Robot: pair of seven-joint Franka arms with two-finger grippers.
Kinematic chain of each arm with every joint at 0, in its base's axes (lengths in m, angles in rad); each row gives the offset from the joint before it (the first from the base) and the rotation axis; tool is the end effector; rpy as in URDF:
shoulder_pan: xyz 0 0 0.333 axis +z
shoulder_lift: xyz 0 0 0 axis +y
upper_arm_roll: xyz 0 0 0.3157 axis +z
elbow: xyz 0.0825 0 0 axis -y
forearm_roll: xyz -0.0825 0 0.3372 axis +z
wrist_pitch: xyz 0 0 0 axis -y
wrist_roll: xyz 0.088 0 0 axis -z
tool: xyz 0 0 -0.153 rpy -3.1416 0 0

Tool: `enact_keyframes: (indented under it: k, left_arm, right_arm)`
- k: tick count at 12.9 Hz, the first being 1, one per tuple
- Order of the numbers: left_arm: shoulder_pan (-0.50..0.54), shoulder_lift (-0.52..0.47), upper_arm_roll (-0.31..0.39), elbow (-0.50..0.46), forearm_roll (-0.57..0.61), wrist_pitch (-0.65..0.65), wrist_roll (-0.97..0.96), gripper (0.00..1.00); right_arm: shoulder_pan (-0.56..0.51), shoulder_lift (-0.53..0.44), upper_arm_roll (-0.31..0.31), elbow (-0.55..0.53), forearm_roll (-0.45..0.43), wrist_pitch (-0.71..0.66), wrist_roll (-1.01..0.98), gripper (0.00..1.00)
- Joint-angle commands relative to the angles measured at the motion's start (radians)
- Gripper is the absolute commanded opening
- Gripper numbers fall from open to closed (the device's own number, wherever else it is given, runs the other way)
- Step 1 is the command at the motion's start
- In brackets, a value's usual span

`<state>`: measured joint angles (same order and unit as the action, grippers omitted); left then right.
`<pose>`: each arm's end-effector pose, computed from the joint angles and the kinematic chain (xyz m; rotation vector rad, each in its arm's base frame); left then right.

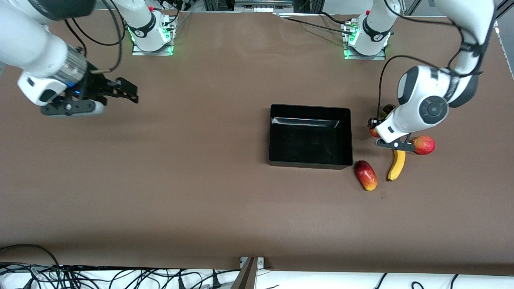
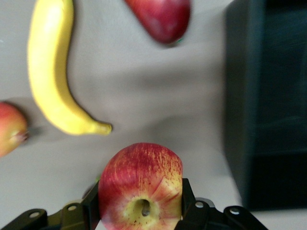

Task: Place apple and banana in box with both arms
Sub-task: 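Carry the red apple into the box and open the left gripper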

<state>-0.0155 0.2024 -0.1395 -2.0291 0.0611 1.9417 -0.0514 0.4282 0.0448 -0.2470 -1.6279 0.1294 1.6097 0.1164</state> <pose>0.4971 -0.0700 0.3131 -3.0492 0.2065 0.4358 0.5061 0.1147 0.5359 -3.0304 -0.0844 0.1189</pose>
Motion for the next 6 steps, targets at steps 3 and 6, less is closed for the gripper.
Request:
enact_keyframes:
  k: [3, 6]
  left_arm:
    - [-0.018, 0.067, -0.189, 0.142, -0.066, -0.107, -0.39, 0.07]
    - [-0.043, 0.15, -0.212, 0.119, -0.069, 0.023, -0.448, 0.07]
  right_arm:
    - [-0.311, -0.046, 0.253, -0.027, -0.054, -0.022, -0.076, 1.0]
    - [-0.319, -0.054, 0.255, -0.014, -0.054, -0.039, -0.076, 1.0]
